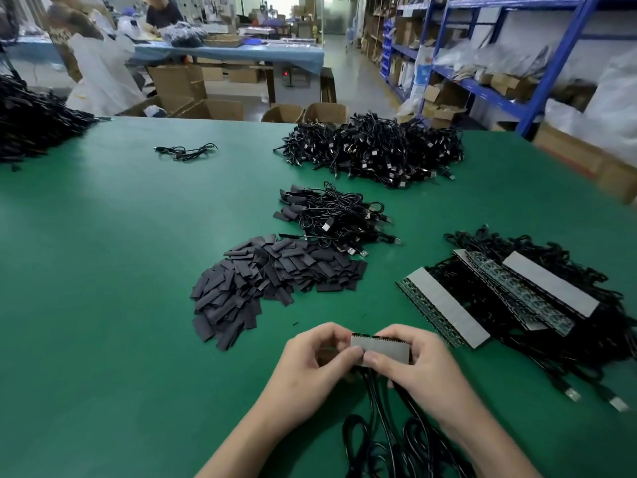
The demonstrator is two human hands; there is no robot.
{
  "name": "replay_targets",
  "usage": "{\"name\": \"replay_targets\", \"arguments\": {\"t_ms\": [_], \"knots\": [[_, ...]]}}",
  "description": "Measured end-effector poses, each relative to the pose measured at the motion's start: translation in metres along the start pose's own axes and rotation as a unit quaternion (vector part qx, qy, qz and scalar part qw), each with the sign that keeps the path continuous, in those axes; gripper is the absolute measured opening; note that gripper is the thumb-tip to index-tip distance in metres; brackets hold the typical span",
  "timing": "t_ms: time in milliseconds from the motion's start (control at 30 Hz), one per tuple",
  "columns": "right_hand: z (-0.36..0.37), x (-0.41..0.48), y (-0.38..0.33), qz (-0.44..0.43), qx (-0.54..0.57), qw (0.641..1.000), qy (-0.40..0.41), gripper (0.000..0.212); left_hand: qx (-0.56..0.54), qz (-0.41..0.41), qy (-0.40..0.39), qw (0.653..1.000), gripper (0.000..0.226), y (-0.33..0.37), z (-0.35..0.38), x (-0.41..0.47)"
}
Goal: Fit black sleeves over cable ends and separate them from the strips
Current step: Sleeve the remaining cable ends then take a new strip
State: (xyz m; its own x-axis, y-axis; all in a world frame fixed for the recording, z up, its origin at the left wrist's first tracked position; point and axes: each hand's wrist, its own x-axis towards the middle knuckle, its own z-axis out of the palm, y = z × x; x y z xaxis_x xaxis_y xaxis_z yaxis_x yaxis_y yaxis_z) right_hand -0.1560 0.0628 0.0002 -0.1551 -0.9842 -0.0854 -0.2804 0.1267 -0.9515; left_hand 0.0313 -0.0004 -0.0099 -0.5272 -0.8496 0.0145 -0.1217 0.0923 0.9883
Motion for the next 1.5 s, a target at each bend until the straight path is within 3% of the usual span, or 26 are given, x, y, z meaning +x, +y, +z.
{"name": "replay_targets", "arguments": {"t_ms": [367, 533, 833, 1133, 1500], "knots": [[0.012, -0.003, 0.002, 0.001, 0.093, 0.996, -0.015, 0.004, 0.004, 0.034, 0.028, 0.999, 0.025, 0.003, 0.001, -0.002], [0.014, -0.003, 0.001, 0.009, 0.130, 0.991, -0.012, 0.016, -0.014, 0.026, 0.032, 0.999, 0.030, 0.004, 0.001, -0.002], [0.025, -0.006, -0.003, 0.011, 0.166, 0.986, 0.019, 0.006, 0.101, 0.092, 0.115, 0.984, 0.043, 0.001, 0.011, -0.004], [0.034, -0.011, -0.010, 0.028, 0.284, 0.958, -0.009, 0.016, 0.053, 0.111, 0.072, 0.990, 0.050, 0.005, 0.012, -0.004], [0.034, -0.010, -0.013, 0.029, 0.316, 0.948, -0.037, 0.019, 0.037, 0.103, 0.053, 0.993, 0.045, 0.003, 0.010, -0.004]]}}
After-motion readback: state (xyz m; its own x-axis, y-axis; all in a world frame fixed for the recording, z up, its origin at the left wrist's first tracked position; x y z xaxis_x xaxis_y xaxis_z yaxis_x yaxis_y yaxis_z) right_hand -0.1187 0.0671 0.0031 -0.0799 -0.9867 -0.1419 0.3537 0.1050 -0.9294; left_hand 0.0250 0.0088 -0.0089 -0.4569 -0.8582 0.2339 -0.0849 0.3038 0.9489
